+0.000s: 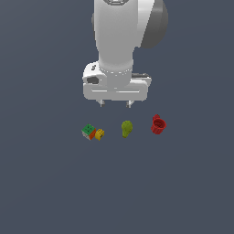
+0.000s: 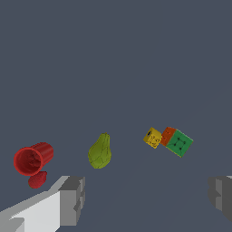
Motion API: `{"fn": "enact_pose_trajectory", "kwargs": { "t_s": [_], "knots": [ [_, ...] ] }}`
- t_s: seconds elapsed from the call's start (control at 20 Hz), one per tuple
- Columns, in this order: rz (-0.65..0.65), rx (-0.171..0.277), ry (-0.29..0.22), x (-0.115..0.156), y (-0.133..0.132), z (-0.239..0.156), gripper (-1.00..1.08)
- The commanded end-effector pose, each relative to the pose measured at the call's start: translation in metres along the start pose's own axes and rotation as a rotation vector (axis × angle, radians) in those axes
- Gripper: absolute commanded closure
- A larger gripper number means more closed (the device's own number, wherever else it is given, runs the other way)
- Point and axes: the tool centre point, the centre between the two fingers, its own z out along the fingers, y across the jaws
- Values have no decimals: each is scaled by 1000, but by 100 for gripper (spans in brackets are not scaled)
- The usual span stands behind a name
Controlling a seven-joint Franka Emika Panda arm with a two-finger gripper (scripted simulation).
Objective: Pick up a designated object from a clutter of objects.
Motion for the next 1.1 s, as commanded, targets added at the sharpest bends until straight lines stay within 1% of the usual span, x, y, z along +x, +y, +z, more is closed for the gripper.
{"fn": "enact_pose_trajectory", "kwargs": {
  "t_s": [0.0, 0.15, 0.45, 0.8, 1.05],
  "knots": [
    [0, 0, 0, 0, 0, 0, -92],
    [8, 5, 5, 1, 1, -2, -92],
    [48, 31, 28, 4, 6, -11, -92],
    [52, 31, 28, 4, 5, -10, -92],
    [80, 30, 29, 4, 2, 2, -92]
  ]
}}
